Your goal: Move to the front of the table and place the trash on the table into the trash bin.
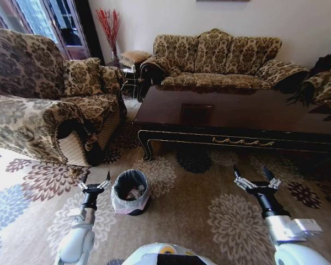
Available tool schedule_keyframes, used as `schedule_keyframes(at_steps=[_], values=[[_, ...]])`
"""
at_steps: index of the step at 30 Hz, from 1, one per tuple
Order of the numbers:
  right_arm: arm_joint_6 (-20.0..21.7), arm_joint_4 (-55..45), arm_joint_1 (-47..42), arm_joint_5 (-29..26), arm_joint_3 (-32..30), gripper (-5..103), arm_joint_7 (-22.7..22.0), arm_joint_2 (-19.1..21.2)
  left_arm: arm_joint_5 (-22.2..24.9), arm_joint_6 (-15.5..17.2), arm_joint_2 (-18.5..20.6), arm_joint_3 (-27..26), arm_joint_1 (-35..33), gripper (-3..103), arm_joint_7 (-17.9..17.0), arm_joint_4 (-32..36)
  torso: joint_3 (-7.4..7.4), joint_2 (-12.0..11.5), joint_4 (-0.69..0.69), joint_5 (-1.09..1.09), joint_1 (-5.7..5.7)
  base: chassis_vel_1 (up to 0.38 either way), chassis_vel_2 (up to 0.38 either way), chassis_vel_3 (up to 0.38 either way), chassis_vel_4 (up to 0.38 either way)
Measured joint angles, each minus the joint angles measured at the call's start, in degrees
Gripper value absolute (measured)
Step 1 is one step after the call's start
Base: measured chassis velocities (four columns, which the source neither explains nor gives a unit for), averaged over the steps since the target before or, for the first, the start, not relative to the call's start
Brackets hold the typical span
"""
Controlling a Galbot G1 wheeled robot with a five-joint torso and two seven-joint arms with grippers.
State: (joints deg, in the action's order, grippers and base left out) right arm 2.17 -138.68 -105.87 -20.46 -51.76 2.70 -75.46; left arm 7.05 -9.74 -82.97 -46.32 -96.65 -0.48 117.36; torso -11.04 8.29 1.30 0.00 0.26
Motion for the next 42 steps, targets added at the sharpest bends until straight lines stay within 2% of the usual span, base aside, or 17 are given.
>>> schedule_keyframes(at_steps=[6,9,12,29,32,36,39,42], values=[[0.00,0.00,0.00,0.00,0.00,100,0.00,0.00,0.14,-0.24,-1.69,0.23,-1.31,100,-0.23,1.16,-0.02,0.04,0.00,0.00,0.01,-0.120,-0.137,0.135,0.152],[0.00,0.00,0.00,0.00,0.00,100,0.00,0.00,2.31,0.65,-1.93,0.58,-1.91,100,-0.23,2.10,-0.04,0.05,0.00,0.00,0.02,-0.227,-0.215,0.231,0.224],[0.00,0.00,0.00,0.00,0.00,100,0.00,0.00,2.58,0.89,-2.32,0.54,-2.11,100,-0.27,2.50,-0.04,0.06,0.00,0.01,0.01,-0.265,-0.258,0.252,0.251],[0.00,0.00,0.00,0.00,0.00,100,0.00,0.00,2.72,1.04,-4.39,0.69,-3.61,100,-0.18,5.23,-0.07,0.10,0.00,-0.02,0.02,-0.340,-0.331,0.343,0.333],[0.00,0.00,0.00,0.00,0.00,100,0.00,0.00,2.94,1.37,-4.39,0.85,-3.74,100,-0.14,5.73,-0.07,0.10,0.00,0.03,0.02,-0.350,-0.371,0.345,0.374],[0.00,0.00,0.00,0.00,0.00,100,0.00,0.00,3.87,2.86,-4.28,1.18,-4.14,100,-0.11,7.57,-0.07,0.10,0.00,-0.04,0.03,-0.357,-0.352,0.348,0.351],[0.00,0.00,0.00,0.00,0.00,100,0.00,0.00,4.60,6.33,-3.69,0.94,-3.51,100,-0.13,11.80,-0.07,0.10,0.01,0.03,0.02,-0.324,-0.308,0.317,0.316],[0.00,0.00,-0.01,0.00,-0.01,100,0.00,0.01,4.78,8.22,-2.96,0.97,-3.02,100,-0.32,14.00,-0.07,0.11,-0.01,0.02,0.02,-0.233,-0.242,0.267,0.262]])
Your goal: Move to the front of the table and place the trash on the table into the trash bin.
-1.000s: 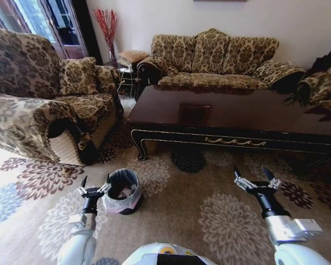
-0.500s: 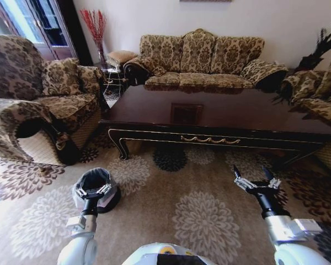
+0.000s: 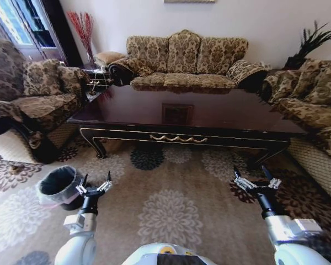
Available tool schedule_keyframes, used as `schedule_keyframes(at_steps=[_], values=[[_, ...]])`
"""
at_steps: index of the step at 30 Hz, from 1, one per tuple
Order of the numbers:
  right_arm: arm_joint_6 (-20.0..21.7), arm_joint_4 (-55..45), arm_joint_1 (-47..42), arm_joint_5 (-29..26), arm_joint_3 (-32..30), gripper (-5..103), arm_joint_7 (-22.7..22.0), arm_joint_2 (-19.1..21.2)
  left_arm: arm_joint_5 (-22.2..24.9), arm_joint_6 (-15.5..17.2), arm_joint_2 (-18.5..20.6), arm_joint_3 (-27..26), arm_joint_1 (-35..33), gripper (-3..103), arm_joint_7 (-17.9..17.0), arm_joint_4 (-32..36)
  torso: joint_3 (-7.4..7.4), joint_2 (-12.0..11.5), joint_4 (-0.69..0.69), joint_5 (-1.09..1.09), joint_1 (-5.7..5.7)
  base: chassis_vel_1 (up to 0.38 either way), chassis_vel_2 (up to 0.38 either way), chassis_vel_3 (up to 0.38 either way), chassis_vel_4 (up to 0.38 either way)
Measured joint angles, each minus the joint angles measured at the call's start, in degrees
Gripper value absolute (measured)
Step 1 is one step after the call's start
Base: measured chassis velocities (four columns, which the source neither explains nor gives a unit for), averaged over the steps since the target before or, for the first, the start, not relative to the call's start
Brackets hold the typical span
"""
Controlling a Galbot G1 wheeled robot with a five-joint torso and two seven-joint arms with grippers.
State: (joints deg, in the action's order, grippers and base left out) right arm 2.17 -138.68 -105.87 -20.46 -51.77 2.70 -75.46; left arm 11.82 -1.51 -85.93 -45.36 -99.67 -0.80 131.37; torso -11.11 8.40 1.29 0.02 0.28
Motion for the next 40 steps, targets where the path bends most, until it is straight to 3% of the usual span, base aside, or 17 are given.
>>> schedule_keyframes(at_steps=[3,7,9,15,21,40], values=[[0.00,0.00,0.00,0.00,0.00,100,0.00,0.00,0.06,0.89,0.52,0.48,-0.19,100,0.05,0.53,0.00,0.01,0.02,0.03,0.00,-0.125,-0.159,0.101,0.116],[0.00,-0.01,0.00,0.00,0.02,100,0.00,-0.02,0.73,1.61,1.20,1.12,-0.37,100,0.91,0.06,-0.01,0.00,0.01,-0.14,0.01,0.014,0.007,-0.002,-0.011],[0.00,0.00,0.00,0.00,0.03,100,0.00,-0.02,2.72,3.23,2.67,1.30,-0.42,100,3.17,0.28,-0.01,0.00,0.02,-0.02,0.01,0.063,0.049,-0.041,-0.043],[0.00,0.00,0.00,0.00,0.02,100,0.00,-0.02,5.38,4.73,5.19,1.58,0.06,100,6.19,-0.52,-0.01,0.00,0.01,0.01,0.01,0.019,0.019,-0.014,-0.011],[0.00,0.00,0.00,0.00,0.02,100,0.00,-0.01,6.03,7.05,5.60,1.72,1.28,100,5.30,-0.11,-0.01,0.00,0.01,-0.03,0.01,0.000,0.000,0.000,0.000],[0.00,0.00,0.00,0.00,0.02,100,0.00,-0.01,5.78,7.04,5.49,1.72,1.32,100,5.07,-0.09,-0.01,0.01,0.02,-0.03,0.01,0.000,0.000,0.000,0.000]])
